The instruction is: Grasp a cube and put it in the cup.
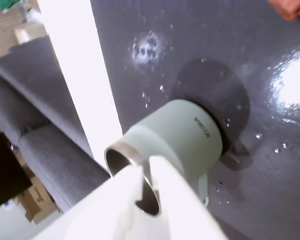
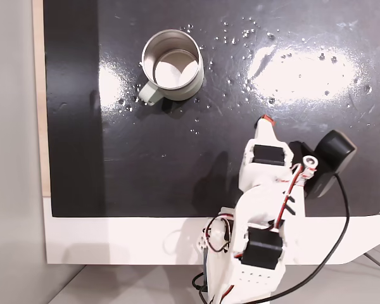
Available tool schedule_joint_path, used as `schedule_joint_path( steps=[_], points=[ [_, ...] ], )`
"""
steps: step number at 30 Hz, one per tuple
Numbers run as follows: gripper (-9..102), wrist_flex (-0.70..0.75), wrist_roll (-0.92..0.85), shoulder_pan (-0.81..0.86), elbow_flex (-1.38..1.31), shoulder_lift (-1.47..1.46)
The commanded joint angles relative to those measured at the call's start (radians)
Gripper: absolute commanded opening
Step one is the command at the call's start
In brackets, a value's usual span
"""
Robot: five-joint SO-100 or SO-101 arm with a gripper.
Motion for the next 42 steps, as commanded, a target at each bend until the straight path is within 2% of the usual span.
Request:
schedule_joint_path(
  steps=[1,9,21,27,42],
  points=[
    [0,0.035,-0.002,0.051,-0.156,-0.118],
    [0,0.103,0.032,0.123,-0.302,-0.353],
    [0,0.336,0.112,0.129,-0.551,-0.701],
    [0,0.426,0.138,0.118,-0.574,-0.804],
    [0,0.417,0.209,0.163,-0.634,-0.930]
  ],
)
